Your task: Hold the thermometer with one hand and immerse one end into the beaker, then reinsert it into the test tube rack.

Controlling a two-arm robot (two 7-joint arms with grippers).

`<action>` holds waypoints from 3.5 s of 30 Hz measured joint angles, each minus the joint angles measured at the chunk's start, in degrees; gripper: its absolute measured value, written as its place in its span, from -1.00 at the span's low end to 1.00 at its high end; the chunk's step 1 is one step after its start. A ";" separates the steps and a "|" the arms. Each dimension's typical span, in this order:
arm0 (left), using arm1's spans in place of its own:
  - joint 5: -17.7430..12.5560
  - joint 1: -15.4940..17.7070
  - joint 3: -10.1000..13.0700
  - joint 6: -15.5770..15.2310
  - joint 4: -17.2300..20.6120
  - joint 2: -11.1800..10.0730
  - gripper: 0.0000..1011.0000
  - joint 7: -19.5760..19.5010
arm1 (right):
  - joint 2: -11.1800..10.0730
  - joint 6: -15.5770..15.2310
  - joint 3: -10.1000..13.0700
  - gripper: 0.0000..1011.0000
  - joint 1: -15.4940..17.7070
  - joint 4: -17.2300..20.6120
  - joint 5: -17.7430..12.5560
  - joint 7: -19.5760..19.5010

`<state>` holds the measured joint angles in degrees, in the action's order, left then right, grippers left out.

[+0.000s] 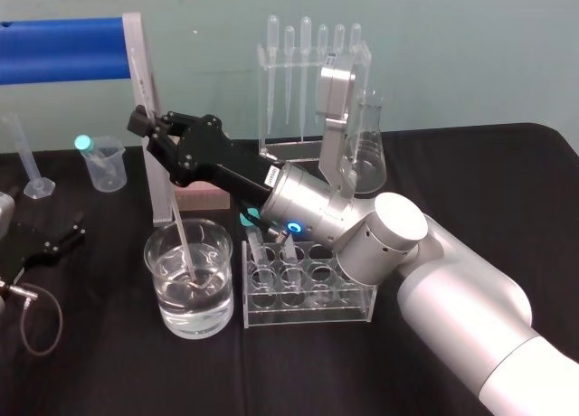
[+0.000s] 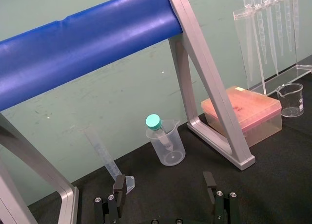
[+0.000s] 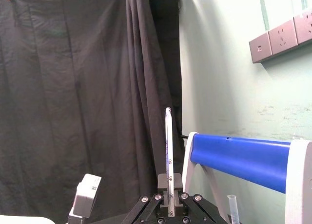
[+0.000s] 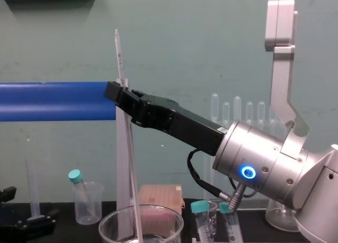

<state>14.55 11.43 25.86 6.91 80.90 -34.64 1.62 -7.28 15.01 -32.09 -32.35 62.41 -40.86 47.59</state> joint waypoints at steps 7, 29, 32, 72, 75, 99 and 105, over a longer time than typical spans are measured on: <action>0.00 0.00 0.00 0.00 0.00 0.00 0.99 0.00 | 0.01 -0.03 0.03 -0.89 -0.01 0.00 -0.03 -0.03; 0.00 0.00 0.00 0.00 0.00 0.00 0.99 0.00 | 0.01 -0.10 0.06 -0.89 -0.04 -0.08 -0.12 -0.06; 0.00 0.00 0.00 0.00 0.00 0.00 0.99 0.00 | 0.01 -0.10 0.06 -0.89 -0.04 -0.09 -0.13 -0.06; 0.00 0.00 0.00 0.00 0.00 0.00 0.99 0.00 | 0.01 -0.09 0.06 -0.89 -0.04 -0.09 -0.12 -0.05; 0.00 0.00 0.00 0.00 0.00 0.00 0.99 0.00 | 0.01 -0.09 0.06 -0.89 -0.04 -0.08 -0.12 -0.06; 0.00 0.00 0.00 0.00 0.00 0.00 0.99 0.00 | 0.01 -0.09 0.06 -0.89 -0.04 -0.08 -0.12 -0.06; 0.00 0.00 0.00 0.00 0.00 0.00 0.99 0.00 | 0.01 -0.09 0.06 -0.89 -0.04 -0.09 -0.12 -0.05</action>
<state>14.55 11.43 25.86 6.91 80.90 -34.65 1.62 -7.27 14.91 -32.03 -32.39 62.32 -40.98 47.53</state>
